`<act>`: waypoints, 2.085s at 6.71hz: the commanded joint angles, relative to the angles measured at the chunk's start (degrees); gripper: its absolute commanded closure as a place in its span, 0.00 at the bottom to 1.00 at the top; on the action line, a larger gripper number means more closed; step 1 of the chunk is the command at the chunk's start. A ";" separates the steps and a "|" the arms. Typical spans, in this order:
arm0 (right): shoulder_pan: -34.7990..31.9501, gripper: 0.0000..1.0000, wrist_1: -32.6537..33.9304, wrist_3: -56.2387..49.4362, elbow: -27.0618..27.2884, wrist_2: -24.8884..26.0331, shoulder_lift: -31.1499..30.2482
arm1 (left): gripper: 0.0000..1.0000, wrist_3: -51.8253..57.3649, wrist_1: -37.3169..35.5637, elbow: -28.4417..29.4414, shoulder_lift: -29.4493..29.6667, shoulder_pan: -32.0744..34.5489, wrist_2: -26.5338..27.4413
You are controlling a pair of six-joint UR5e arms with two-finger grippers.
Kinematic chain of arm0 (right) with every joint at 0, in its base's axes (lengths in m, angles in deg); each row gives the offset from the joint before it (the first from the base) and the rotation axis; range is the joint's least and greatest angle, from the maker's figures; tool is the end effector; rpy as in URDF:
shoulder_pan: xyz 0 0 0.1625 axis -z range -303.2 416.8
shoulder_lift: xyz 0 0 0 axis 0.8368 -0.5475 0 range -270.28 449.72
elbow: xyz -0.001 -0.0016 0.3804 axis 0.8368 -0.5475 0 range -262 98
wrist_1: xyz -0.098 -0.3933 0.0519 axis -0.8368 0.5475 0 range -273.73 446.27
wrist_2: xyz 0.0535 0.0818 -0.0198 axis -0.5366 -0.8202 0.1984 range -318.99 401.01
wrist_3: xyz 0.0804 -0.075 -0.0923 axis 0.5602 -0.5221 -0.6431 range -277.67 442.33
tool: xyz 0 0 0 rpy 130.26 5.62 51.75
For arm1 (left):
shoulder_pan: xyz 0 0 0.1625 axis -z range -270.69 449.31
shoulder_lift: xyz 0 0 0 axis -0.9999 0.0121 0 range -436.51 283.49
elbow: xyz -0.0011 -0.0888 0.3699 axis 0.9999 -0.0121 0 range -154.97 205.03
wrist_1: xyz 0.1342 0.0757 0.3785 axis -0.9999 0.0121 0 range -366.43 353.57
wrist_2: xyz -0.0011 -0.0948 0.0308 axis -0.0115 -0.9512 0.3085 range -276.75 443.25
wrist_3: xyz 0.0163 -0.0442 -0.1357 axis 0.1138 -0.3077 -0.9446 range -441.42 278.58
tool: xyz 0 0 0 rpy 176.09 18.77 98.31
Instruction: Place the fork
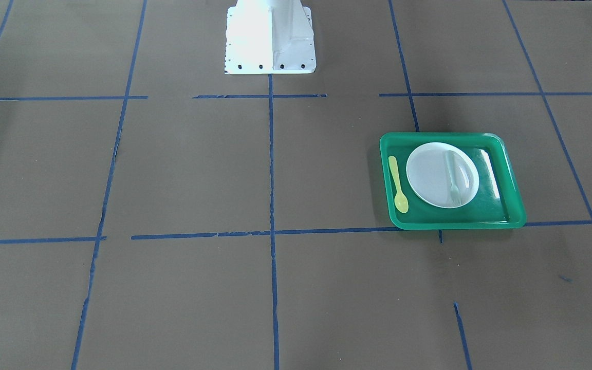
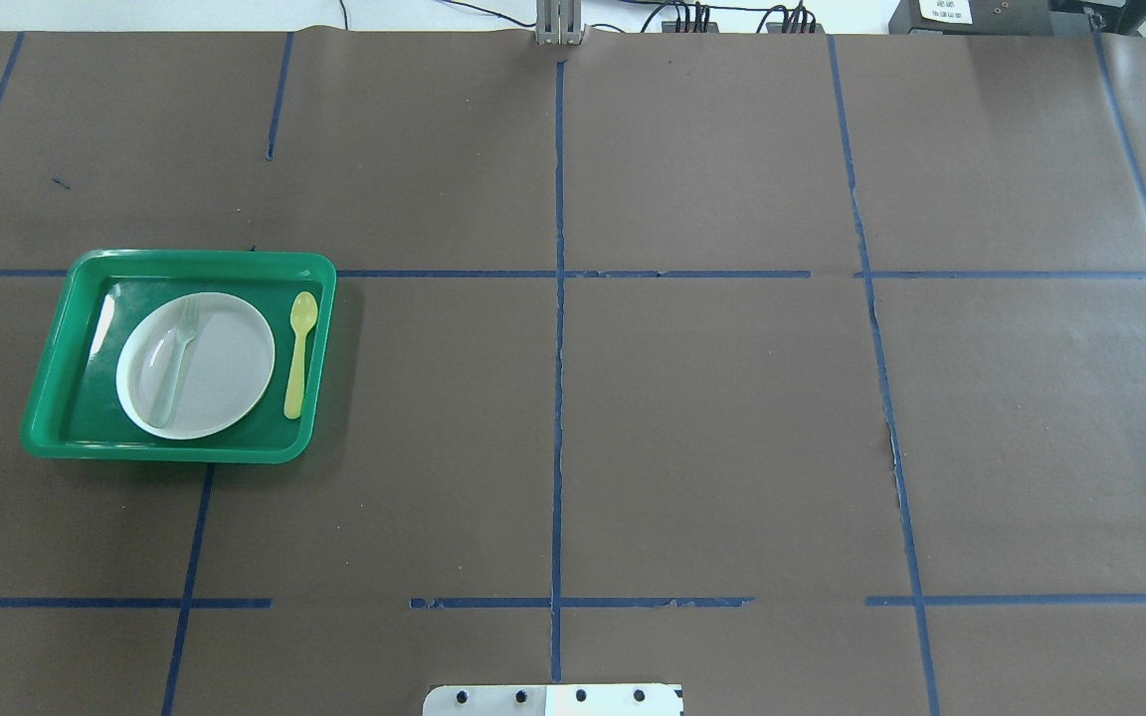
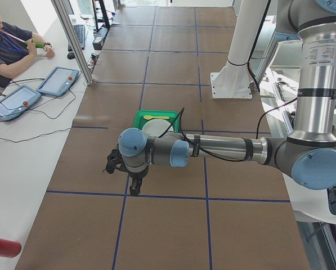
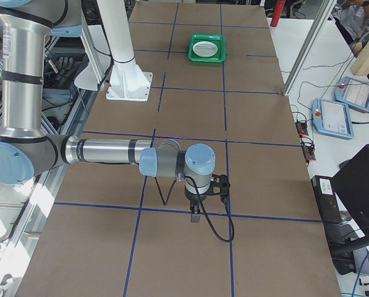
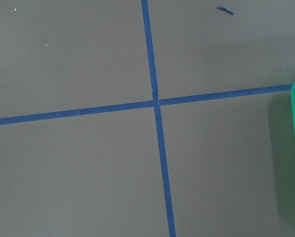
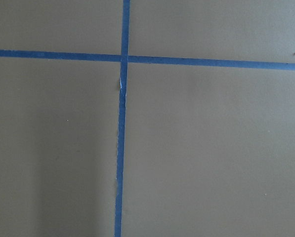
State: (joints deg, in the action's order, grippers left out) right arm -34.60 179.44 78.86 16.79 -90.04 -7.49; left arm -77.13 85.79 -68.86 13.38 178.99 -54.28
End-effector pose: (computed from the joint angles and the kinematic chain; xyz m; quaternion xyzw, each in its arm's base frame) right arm 0.0497 -0.4340 0.6403 0.0020 -0.3508 -0.0120 0.9364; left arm -0.0246 -0.4941 0.6034 0.0618 0.4005 0.0578 0.9124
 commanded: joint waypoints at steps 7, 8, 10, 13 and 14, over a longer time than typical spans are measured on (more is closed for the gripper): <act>0.00 0.00 0.00 -0.05 0.00 0.00 0.00 | 0.00 -49.61 13.52 -9.38 9.76 -33.15 13.08; 0.00 0.00 0.00 0.04 0.00 0.00 0.00 | 0.00 -52.08 14.13 -7.37 9.95 -36.56 14.56; 0.00 0.00 0.00 -0.05 0.00 0.00 0.00 | 0.00 -56.99 19.88 -2.81 10.04 -40.80 18.79; 0.00 0.00 0.00 0.04 0.00 0.00 0.00 | 0.02 -60.80 24.50 0.38 9.69 -43.71 18.97; 0.00 0.00 0.00 -0.05 0.00 0.00 0.00 | 0.06 -60.63 24.59 0.73 9.69 -43.71 18.88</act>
State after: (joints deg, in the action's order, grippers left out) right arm -34.60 179.44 78.85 16.79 -90.04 -7.49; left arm -137.71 110.08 -68.75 23.10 135.49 -35.36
